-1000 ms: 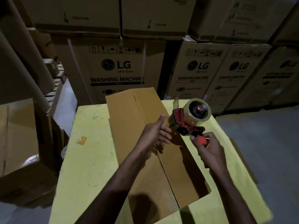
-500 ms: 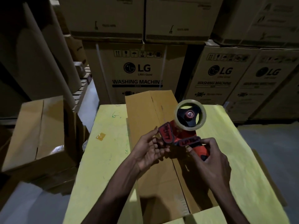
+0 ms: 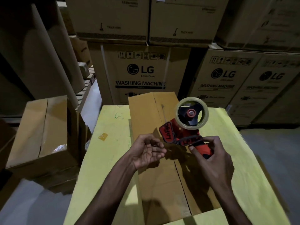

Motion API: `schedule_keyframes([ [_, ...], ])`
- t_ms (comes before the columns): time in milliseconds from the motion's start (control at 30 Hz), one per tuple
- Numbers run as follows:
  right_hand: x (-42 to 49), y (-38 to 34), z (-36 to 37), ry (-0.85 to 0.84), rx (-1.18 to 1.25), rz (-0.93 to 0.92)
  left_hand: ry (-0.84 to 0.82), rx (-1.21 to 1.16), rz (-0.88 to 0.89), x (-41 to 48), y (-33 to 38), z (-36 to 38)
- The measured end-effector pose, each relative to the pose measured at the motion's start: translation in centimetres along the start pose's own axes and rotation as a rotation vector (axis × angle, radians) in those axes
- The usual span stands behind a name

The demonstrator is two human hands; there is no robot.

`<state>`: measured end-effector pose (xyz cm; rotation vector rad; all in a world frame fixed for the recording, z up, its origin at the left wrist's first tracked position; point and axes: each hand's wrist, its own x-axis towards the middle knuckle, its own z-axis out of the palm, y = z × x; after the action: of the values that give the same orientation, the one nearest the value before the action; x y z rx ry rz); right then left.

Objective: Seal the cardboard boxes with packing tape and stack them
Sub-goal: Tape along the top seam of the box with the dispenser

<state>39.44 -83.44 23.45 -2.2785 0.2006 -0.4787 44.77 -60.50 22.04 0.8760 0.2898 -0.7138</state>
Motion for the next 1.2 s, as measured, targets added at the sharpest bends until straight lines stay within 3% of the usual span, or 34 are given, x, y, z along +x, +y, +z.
schedule_keyframes([
  [167,0.2,-0.3,0.5,0.046,-0.008,0.028,-0.048,0.105,-0.062,0.3,1.3,-1.4],
  [433,0.7,-2.0,2.4,0.126,-0.053,0.029,0.131,0.532,-0.038,2.9,5.3,-1.6],
  [700,0.8,-3.1,4.4,0.18,-0.034,0.137,0.047,0.762,-0.009,4.2,7.5,-3.4],
  [1000,2.5,-1.7,6.1,-0.07,-0.13,0.19,0.218,1.104,0.235,8.7,9.4,-3.9],
  [1200,5.9,-1.0,7.1,-0.3,0.003,0.028,0.184,1.265,0.416,11.2,13.7,-4.6],
])
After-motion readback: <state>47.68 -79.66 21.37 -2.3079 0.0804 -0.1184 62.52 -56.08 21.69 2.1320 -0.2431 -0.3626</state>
